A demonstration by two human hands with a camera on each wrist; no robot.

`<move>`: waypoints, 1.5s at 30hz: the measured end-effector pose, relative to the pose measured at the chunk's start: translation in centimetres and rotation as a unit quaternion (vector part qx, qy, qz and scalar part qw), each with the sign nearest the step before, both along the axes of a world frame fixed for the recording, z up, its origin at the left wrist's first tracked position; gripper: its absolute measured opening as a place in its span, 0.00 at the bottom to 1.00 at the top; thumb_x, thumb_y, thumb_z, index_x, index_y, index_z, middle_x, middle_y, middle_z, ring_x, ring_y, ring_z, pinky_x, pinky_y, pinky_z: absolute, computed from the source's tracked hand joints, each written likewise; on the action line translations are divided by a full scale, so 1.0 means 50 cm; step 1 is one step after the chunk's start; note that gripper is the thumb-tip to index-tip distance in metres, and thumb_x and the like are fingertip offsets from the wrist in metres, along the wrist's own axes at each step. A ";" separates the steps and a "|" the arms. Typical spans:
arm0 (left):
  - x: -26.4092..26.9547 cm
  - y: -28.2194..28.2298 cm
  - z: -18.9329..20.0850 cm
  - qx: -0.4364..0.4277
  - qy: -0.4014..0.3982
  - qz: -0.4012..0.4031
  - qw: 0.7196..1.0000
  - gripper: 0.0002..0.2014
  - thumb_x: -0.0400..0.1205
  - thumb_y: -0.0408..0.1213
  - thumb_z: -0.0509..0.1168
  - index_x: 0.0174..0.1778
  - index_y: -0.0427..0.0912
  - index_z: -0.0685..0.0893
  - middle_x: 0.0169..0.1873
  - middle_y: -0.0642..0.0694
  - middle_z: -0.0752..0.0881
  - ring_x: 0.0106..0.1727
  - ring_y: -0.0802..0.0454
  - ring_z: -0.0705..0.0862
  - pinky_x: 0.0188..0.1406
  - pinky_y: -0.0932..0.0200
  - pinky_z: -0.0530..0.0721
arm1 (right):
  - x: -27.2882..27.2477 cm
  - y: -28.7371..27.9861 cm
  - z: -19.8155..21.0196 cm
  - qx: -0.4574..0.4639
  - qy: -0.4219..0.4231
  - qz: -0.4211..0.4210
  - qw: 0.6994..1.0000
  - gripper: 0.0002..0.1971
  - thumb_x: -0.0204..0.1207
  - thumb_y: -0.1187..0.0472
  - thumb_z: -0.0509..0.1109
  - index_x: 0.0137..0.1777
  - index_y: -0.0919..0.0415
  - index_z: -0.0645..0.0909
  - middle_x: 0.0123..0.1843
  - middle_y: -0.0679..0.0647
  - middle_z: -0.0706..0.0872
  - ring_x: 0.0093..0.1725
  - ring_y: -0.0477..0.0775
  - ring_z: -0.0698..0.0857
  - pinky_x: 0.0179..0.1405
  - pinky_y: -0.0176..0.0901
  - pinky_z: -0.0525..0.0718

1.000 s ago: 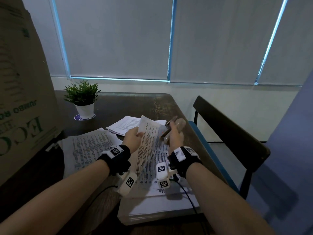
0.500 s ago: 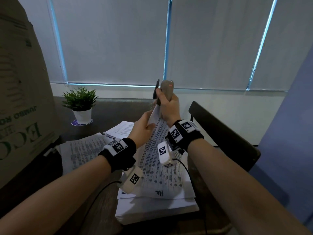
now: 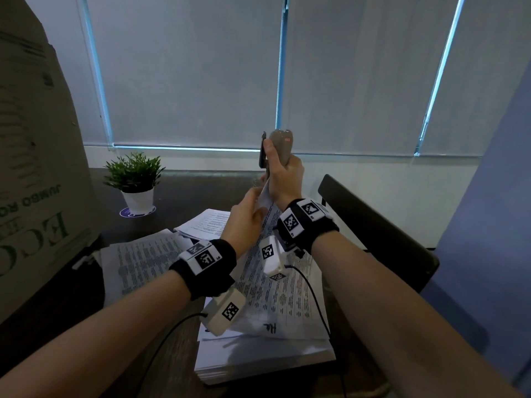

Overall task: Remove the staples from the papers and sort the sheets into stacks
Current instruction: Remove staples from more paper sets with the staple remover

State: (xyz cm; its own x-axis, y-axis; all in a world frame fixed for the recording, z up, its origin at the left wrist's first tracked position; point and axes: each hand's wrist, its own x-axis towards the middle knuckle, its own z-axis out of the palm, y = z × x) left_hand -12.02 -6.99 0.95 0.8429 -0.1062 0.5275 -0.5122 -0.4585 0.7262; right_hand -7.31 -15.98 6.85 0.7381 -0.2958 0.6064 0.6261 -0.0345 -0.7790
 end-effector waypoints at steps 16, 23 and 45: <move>0.187 0.245 -0.084 0.152 0.299 0.286 0.898 0.29 0.82 0.63 0.53 0.46 0.38 0.83 0.39 0.39 0.84 0.54 0.44 0.84 0.51 0.57 0.76 | 0.085 -0.021 -0.253 0.252 0.376 0.085 0.888 0.25 0.73 0.38 0.74 0.45 0.64 0.82 0.30 0.57 0.85 0.28 0.54 0.81 0.40 0.48 0.83; 0.304 0.222 -0.081 -0.257 0.285 0.159 0.910 0.18 0.89 0.35 0.48 0.74 0.37 0.71 0.58 0.38 0.82 0.34 0.62 0.86 0.42 0.67 0.82 | 0.059 -0.023 -0.352 0.213 0.433 0.158 0.861 0.27 0.80 0.36 0.63 0.44 0.63 0.82 0.29 0.58 0.83 0.28 0.58 0.80 0.25 0.38 0.74; 0.134 0.116 -0.172 0.318 0.366 0.118 0.866 0.31 0.85 0.36 0.56 0.77 0.21 0.52 0.75 0.26 0.65 0.72 0.35 0.72 0.65 0.52 0.74 | 0.058 -0.044 -0.376 0.230 0.420 0.185 0.858 0.22 0.82 0.41 0.65 0.47 0.64 0.81 0.33 0.60 0.87 0.33 0.55 0.86 0.41 0.51 0.86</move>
State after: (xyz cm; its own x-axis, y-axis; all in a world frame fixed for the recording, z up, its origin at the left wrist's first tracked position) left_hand -5.33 -1.20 -7.67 0.9646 0.0427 -0.2604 0.1426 -0.9146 0.3785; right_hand -4.42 -18.18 -11.94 0.9525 -0.0115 -0.3042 -0.2621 0.4771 -0.8389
